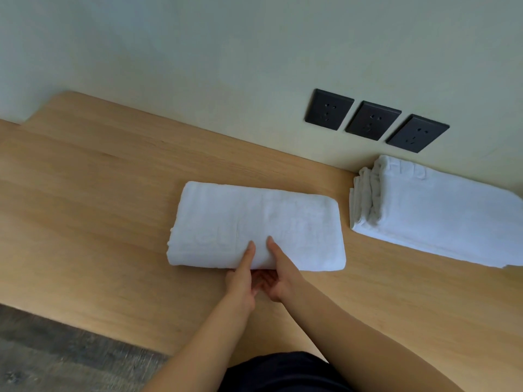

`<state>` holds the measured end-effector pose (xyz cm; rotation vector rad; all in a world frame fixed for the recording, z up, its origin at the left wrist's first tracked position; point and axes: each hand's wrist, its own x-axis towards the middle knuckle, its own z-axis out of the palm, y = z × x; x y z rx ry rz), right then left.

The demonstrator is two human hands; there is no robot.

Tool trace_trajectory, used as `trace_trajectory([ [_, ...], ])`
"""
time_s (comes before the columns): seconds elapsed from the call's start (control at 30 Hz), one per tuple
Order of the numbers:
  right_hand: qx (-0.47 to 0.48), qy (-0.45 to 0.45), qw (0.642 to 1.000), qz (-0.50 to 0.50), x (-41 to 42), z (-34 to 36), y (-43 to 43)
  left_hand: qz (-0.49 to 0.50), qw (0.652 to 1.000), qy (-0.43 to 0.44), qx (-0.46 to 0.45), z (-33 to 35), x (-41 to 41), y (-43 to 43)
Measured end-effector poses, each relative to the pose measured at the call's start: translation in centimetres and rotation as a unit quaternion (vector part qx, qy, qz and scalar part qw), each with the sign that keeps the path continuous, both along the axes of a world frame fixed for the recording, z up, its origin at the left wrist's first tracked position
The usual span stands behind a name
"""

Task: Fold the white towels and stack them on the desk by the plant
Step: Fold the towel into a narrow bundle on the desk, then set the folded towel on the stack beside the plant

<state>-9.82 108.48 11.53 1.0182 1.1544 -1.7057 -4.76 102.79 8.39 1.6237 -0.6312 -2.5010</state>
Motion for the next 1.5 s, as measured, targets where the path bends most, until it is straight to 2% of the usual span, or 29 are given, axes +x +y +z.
trace_trajectory([
  [0.13,0.004,0.038,0.997,-0.063,0.4,0.0,-0.3,0.021,1.0,0.02,0.006,0.2,0.1,0.2],
  [0.2,-0.021,0.035,0.994,-0.097,1.0,0.1,-0.8,0.06,0.996,0.058,0.037,0.6,-0.1,1.1],
  [0.3,-0.065,0.047,0.99,-0.115,1.4,0.9,-1.2,0.114,0.984,0.126,0.061,1.2,-0.6,1.5],
  [0.4,-0.052,0.035,0.993,-0.103,1.5,2.3,-0.1,0.123,0.982,0.128,0.064,1.3,-0.7,1.0],
  [0.5,-0.081,0.053,0.991,-0.097,2.4,2.6,1.0,0.134,0.981,0.124,0.06,1.4,-0.1,1.1],
  [0.7,-0.23,0.072,0.959,-0.146,2.9,4.1,3.0,0.146,0.977,0.154,0.022,3.9,2.2,2.4],
  [0.87,-0.24,0.129,0.952,-0.136,2.6,6.0,4.7,0.129,0.974,0.187,-0.011,7.2,2.1,3.6],
  [1.17,-0.303,0.241,0.906,-0.173,-4.3,12.2,12.9,0.086,0.958,0.266,-0.062,14.2,-5.9,10.8],
  [1.5,-0.283,0.295,0.877,-0.251,-17.4,15.6,27.0,0.011,0.954,0.301,-0.013,17.2,-20.6,24.6],
])
